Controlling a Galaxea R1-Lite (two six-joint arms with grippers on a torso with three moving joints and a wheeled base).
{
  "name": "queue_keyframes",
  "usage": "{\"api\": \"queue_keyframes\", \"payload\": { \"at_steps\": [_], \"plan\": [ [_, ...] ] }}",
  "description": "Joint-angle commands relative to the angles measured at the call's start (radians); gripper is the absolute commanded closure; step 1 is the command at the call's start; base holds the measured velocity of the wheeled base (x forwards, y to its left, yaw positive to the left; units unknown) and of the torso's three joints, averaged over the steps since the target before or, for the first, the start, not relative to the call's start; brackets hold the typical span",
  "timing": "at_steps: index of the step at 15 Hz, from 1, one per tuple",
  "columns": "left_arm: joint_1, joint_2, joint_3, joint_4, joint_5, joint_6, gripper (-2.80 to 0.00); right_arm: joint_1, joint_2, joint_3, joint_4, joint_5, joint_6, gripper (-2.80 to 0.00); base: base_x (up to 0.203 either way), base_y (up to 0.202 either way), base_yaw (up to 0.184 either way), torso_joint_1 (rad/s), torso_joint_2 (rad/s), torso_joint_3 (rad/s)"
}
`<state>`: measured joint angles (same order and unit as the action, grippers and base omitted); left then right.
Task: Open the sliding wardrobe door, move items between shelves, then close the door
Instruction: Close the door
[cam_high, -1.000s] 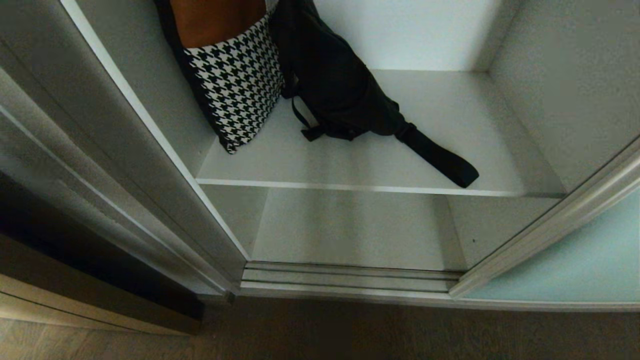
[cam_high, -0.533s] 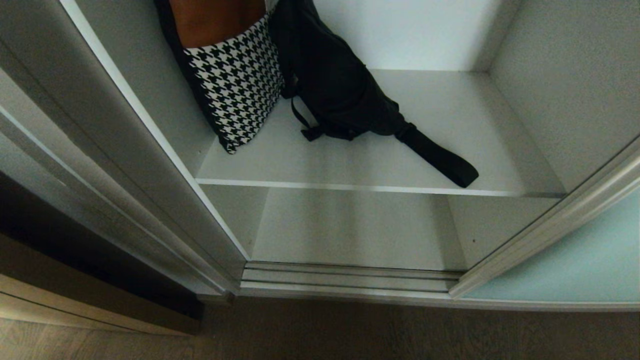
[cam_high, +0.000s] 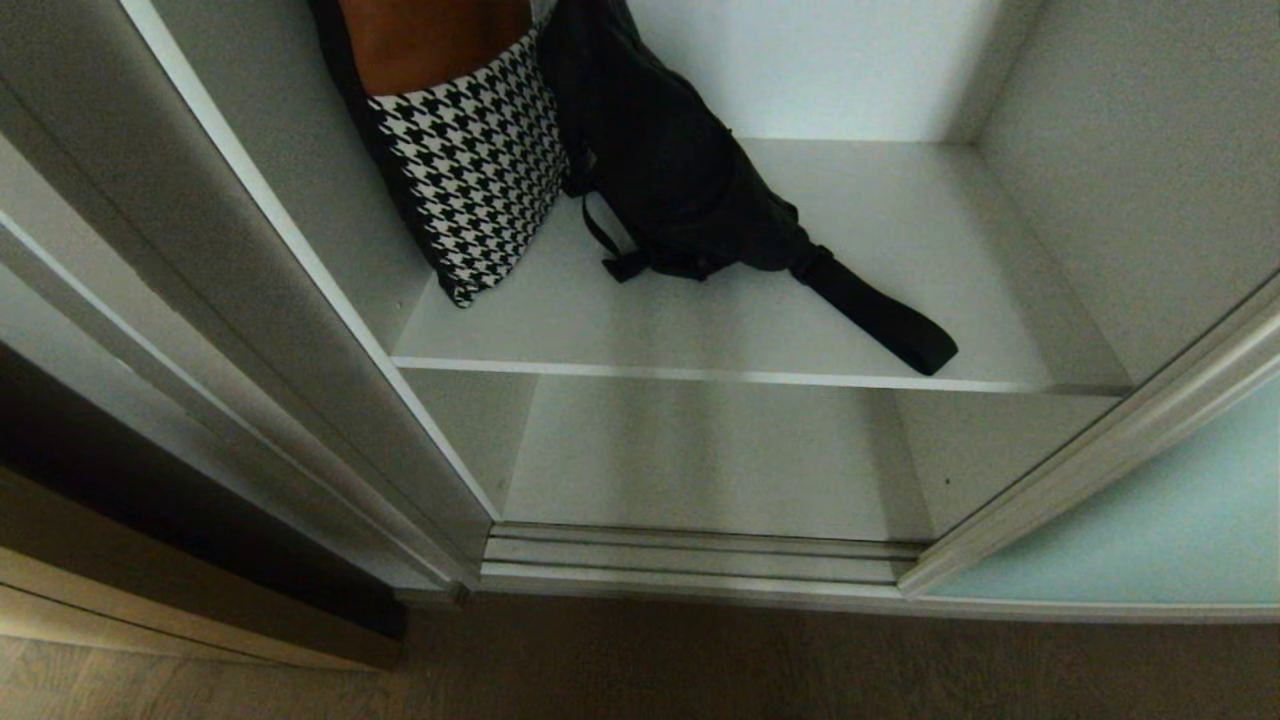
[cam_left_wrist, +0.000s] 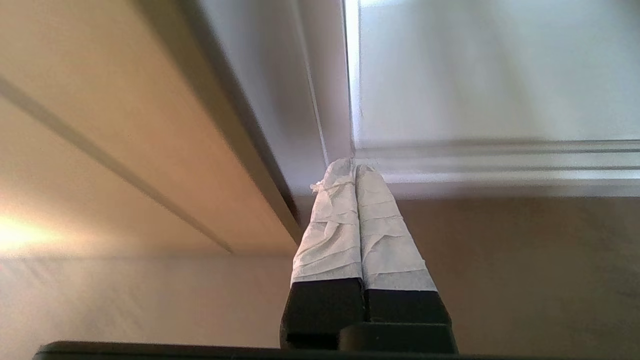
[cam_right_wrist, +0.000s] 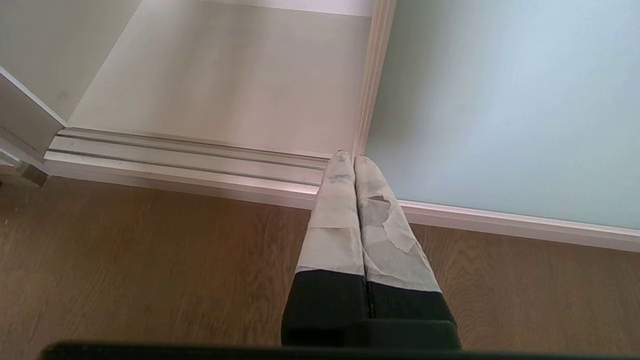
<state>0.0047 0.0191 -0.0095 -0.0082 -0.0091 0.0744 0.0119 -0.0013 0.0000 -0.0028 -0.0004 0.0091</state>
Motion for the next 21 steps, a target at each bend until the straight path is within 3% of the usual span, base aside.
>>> {"api": "queue_keyframes", "payload": {
  "at_steps": [1, 3, 5, 7, 9, 12, 14, 21],
  "plan": [
    [0.001, -0.016, 0.009, 0.01, 0.0, -0.008, 0.0, 0.0, 0.0, 0.0, 0.0, 0.0, 0.0, 0.0, 0.0, 0.0, 0.0, 0.0, 0.0, 0.0],
    [0.0, -0.015, 0.007, 0.017, -0.019, 0.112, 0.0, 0.0, 0.0, 0.0, 0.0, 0.0, 0.0, 0.0, 0.0, 0.0, 0.0, 0.0, 0.0, 0.0],
    [0.001, -0.017, 0.007, 0.019, -0.025, 0.068, 0.0, 0.0, 0.0, 0.0, 0.0, 0.0, 0.0, 0.0, 0.0, 0.0, 0.0, 0.0, 0.0, 0.0],
    [0.001, -0.017, 0.008, 0.011, -0.004, -0.027, 0.0, 0.0, 0.0, 0.0, 0.0, 0.0, 0.0, 0.0, 0.0, 0.0, 0.0, 0.0, 0.0, 0.0],
    [0.001, -0.018, 0.008, 0.01, 0.006, -0.044, 0.0, 0.0, 0.0, 0.0, 0.0, 0.0, 0.0, 0.0, 0.0, 0.0, 0.0, 0.0, 0.0, 0.0],
    [0.0, -0.018, 0.008, 0.014, 0.006, -0.008, 0.0, 0.0, 0.0, 0.0, 0.0, 0.0, 0.0, 0.0, 0.0, 0.0, 0.0, 0.0, 0.0, 0.0],
    [0.0, -0.016, 0.007, 0.018, -0.029, 0.071, 0.0, 0.001, 0.0, 0.0, 0.0, 0.0, 0.0, 0.0, 0.0, 0.0, 0.0, 0.0, 0.0, 0.0],
    [0.001, -0.016, 0.01, 0.013, -0.02, 0.007, 0.0, 0.0, 0.0, 0.0, 0.0, 0.0, 0.0, 0.0, 0.0, 0.0, 0.0, 0.0, 0.0, 0.0]
  ]
}}
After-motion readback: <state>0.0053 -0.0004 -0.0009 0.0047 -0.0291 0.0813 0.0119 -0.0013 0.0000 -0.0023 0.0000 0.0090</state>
